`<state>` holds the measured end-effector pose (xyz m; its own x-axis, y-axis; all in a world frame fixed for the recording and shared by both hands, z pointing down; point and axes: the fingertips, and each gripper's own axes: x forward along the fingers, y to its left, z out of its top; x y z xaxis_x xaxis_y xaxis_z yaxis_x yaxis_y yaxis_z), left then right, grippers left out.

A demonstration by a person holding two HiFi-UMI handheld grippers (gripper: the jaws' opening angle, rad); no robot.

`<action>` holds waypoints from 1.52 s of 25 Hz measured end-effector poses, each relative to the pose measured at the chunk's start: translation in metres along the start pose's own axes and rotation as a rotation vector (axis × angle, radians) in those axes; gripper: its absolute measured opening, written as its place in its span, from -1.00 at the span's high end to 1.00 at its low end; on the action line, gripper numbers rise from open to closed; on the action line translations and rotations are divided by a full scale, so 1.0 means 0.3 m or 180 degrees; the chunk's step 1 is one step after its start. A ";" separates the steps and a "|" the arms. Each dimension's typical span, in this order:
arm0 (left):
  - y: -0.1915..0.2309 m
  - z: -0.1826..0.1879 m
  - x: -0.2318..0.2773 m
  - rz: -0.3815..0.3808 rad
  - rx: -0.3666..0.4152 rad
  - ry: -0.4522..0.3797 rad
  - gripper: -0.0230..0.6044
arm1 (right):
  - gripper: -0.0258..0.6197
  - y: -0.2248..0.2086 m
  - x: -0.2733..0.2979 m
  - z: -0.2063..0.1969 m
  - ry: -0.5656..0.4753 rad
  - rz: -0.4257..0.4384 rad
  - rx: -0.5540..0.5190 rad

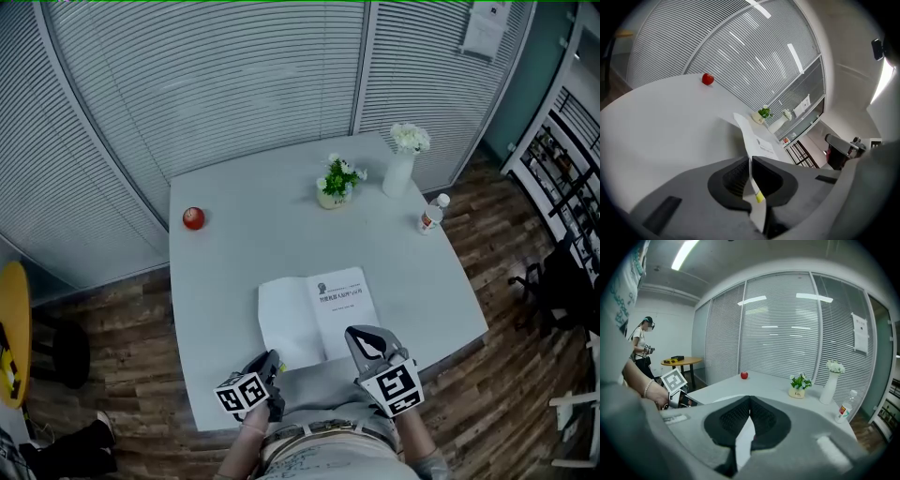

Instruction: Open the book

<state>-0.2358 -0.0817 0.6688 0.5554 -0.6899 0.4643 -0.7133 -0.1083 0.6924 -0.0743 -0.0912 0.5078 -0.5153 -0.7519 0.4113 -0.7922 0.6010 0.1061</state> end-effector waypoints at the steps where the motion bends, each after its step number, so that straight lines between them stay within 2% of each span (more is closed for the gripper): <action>1: 0.011 0.003 -0.006 0.0002 -0.0008 0.0003 0.87 | 0.91 0.004 0.001 0.006 -0.0014 -0.0022 -0.0001; 17: 0.136 -0.025 0.010 0.0165 0.0019 0.0190 0.87 | 0.91 -0.001 -0.066 -0.024 0.0037 -0.0308 0.0125; 25: 0.150 -0.060 0.034 0.0273 -0.0061 0.0295 0.86 | 0.91 -0.041 -0.074 -0.035 0.0031 -0.0279 0.0119; 29: 0.160 -0.065 0.044 0.0287 -0.0117 0.0264 0.86 | 0.91 -0.069 -0.071 -0.042 0.0023 -0.0251 0.0114; 38: 0.173 -0.052 0.044 0.0506 0.0089 0.0148 0.83 | 0.91 -0.127 -0.064 -0.041 0.0000 -0.0165 0.0093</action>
<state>-0.2588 -0.0852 0.7196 0.4534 -0.6661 0.5922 -0.8050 -0.0208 0.5929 -0.0301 -0.0963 0.5070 -0.4734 -0.7818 0.4059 -0.8270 0.5531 0.1006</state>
